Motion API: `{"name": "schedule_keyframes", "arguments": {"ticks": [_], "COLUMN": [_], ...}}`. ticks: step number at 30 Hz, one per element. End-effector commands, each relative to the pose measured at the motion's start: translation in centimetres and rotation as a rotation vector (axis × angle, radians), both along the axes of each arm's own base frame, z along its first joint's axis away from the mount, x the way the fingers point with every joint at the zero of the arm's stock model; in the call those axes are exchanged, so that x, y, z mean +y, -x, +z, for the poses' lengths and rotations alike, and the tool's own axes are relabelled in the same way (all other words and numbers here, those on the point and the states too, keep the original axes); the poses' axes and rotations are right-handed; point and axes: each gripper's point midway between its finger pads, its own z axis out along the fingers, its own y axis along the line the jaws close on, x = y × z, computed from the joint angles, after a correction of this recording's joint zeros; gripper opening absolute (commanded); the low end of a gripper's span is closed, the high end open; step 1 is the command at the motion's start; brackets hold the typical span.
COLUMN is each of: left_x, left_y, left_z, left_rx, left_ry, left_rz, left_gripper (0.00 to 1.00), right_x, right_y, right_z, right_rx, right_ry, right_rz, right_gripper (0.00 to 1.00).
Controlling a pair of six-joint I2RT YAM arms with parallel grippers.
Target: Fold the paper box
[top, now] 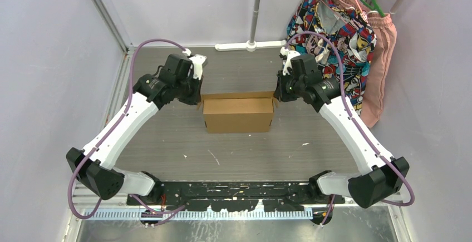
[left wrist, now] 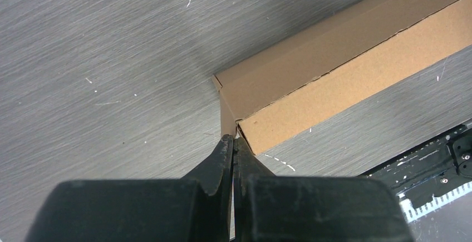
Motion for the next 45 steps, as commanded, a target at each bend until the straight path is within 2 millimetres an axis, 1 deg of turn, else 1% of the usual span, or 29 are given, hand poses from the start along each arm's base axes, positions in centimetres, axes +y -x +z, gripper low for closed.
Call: {"name": "schedule_keyframes", "arguments": {"ticks": [1, 9, 21, 32, 45], "left_x": [-0.6, -0.9, -1.5, -1.8, -2.2], "left_y": [-0.2, -0.4, -0.6, -0.7, -0.7], "left_z": [1.5, 2.0, 1.5, 2.2, 1.8], "left_rx": [-0.009, 0.005, 0.052, 0.058, 0.097], "left_ry": [0.044, 0.047, 0.054, 0.063, 0.074], "left_rz": [0.004, 0.009, 0.016, 0.016, 0.031], "left_gripper": [0.00, 0.01, 0.00, 0.01, 0.01], "right_x": [0.4, 0.8, 0.9, 1.2, 1.3], "right_y": [-0.3, -0.3, -0.3, -0.5, -0.7], "right_z": [1.6, 1.4, 1.5, 1.4, 1.3], "right_rx": [-0.021, -0.011, 0.006, 0.023, 0.047], "right_ry": [-0.024, -0.019, -0.017, -0.023, -0.033], "right_rz": [-0.019, -0.023, -0.033, -0.038, -0.065], "right_gripper": [0.06, 0.05, 0.04, 0.04, 0.03]}}
